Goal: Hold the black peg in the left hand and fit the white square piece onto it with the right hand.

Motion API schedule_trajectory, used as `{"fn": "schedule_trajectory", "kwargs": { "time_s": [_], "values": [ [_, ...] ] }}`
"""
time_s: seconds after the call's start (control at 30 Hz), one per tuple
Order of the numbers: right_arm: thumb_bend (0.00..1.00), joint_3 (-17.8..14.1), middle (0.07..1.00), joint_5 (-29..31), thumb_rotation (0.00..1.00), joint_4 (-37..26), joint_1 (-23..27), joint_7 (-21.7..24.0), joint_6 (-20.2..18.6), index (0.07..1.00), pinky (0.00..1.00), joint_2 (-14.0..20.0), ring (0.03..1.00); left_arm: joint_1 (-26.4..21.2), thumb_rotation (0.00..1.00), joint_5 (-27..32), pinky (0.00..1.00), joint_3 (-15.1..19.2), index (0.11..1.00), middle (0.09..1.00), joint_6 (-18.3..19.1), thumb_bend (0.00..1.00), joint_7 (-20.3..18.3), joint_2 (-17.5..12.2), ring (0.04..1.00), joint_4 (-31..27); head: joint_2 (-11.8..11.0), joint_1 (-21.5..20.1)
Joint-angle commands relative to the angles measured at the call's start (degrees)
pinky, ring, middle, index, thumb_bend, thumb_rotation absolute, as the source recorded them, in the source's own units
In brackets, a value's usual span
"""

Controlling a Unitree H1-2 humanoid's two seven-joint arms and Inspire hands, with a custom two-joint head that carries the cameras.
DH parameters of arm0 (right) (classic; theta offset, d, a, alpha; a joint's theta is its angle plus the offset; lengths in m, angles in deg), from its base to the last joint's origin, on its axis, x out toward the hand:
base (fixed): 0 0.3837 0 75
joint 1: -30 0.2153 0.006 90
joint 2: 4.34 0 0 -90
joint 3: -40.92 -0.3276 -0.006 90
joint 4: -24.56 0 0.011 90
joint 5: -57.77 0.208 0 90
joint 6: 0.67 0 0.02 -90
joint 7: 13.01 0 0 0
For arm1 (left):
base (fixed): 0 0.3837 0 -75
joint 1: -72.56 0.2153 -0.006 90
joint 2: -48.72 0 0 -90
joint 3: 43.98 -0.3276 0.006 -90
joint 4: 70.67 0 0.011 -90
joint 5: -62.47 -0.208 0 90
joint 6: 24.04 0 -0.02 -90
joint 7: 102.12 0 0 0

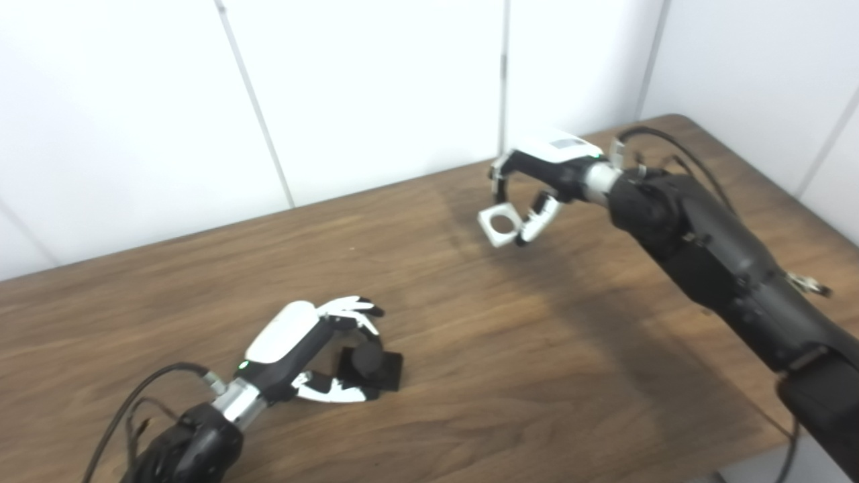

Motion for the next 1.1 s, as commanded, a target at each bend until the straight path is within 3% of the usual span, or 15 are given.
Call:
{"fn": "schedule_trajectory", "kwargs": {
  "time_s": [0.0,0.2,0.53,1.07],
  "values": [
    [0.52,-1.47,0.811,1.01,0.14,-2.78,1.81,-1.07,2.74,0.483,0.78,1.65,0.873,1.38,0.08,-4.35,0.77,-1.73,0.492,0.830,2.98,0.52,-3.38,-0.93,0.888,2.77,0.11,0.86],
    [0.52,-1.94,0.806,2.88,0.14,-5.78,0.82,-0.34,5.86,0.482,0.76,1.44,0.857,1.06,0.08,-5.17,0.78,-2.09,0.492,0.835,4.31,0.52,-3.35,0.01,0.891,2.66,0.72,6.04],
    [0.52,-1.20,0.801,5.46,0.14,-13.28,0.65,3.44,8.51,0.481,0.73,0.38,0.856,0.83,0.08,-5.73,0.79,-2.49,0.493,0.837,6.68,0.52,-4.12,0.86,0.894,1.66,1.46,8.65],
    [0.52,0.65,0.800,6.91,0.14,-21.50,0.38,8.43,7.29,0.480,0.74,-3.53,0.853,0.98,0.08,-6.03,0.79,-2.59,0.492,0.836,7.40,0.52,-3.92,1.21,0.896,1.42,1.90,9.89]
  ]
}}
